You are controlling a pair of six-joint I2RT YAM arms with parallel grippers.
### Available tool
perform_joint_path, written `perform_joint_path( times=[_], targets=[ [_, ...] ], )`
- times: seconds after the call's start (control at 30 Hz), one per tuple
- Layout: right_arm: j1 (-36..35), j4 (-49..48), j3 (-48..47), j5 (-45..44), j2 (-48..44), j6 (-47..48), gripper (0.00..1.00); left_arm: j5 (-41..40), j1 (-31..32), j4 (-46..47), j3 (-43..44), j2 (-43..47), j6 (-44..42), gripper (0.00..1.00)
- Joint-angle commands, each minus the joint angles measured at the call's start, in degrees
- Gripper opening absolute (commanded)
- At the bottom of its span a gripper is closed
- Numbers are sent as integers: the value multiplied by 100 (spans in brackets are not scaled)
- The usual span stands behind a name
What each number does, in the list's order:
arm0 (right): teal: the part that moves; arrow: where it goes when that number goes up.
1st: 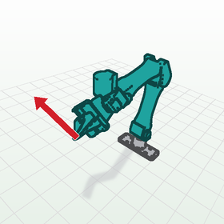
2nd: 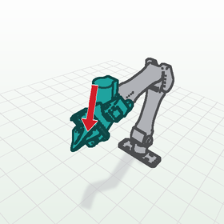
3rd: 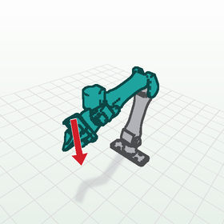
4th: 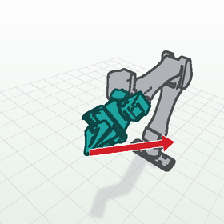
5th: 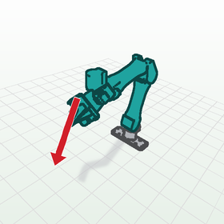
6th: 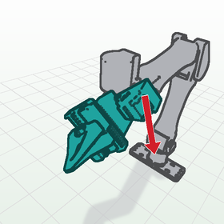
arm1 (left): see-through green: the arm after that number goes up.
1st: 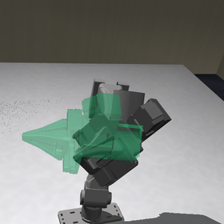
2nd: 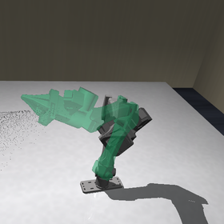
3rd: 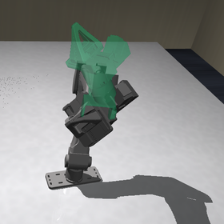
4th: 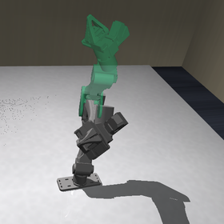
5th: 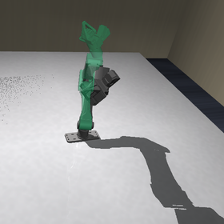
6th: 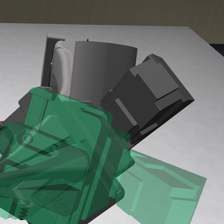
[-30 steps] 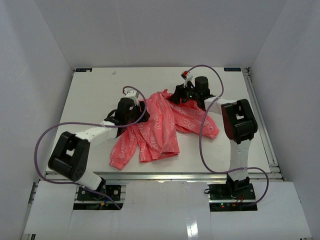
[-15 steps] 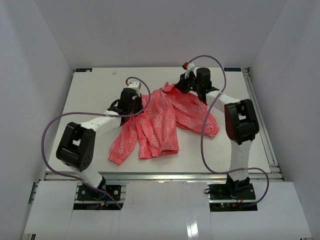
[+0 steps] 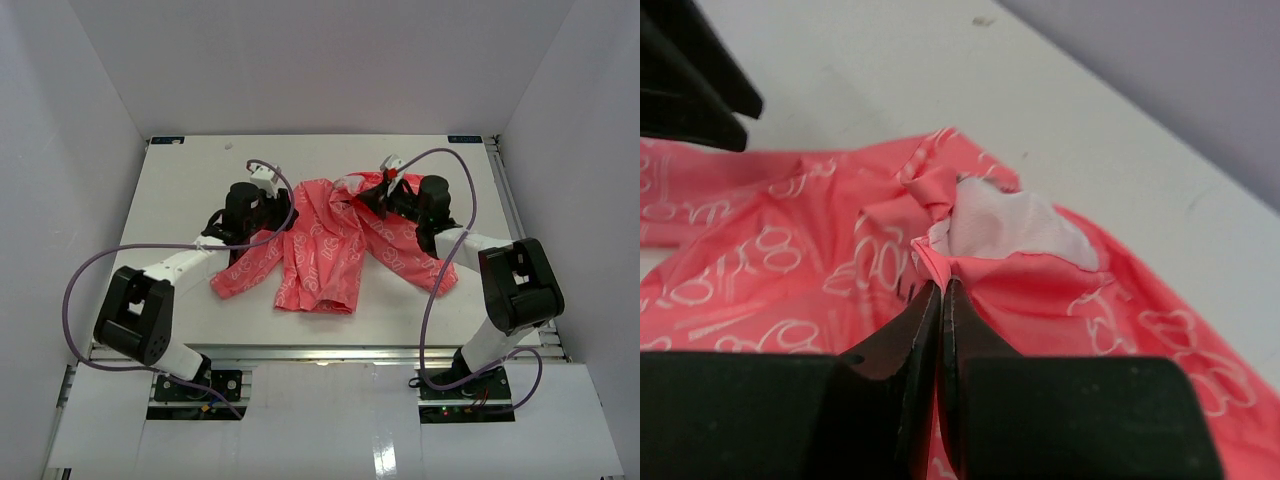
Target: Zip up the jacket
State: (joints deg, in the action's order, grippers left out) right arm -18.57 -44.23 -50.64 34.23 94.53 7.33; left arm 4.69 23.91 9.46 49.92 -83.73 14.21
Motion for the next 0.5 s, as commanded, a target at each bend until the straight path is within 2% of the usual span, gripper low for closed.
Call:
perform_joint_path(
  times=[0.0, 0.1, 0.37, 0.43, 0.47],
  targets=[
    [-49, -1064, 354, 643, -47, -55, 8, 1663, -53, 582, 380, -647, -549, 59],
    [-42, -1129, 367, 779, -11, -37, 8, 1838, -54, 830, 581, -968, -915, 63],
    [-42, -960, 458, 708, -1, 168, 8, 1523, -71, 145, 1761, -2085, -1315, 65],
    [-23, -926, 509, 627, -28, 220, 8, 1349, -74, 53, 1921, -2394, -1344, 59],
    [-14, -908, 549, 613, -60, 242, 8, 1242, -92, -58, 1997, -2502, -1357, 47]
  ],
)
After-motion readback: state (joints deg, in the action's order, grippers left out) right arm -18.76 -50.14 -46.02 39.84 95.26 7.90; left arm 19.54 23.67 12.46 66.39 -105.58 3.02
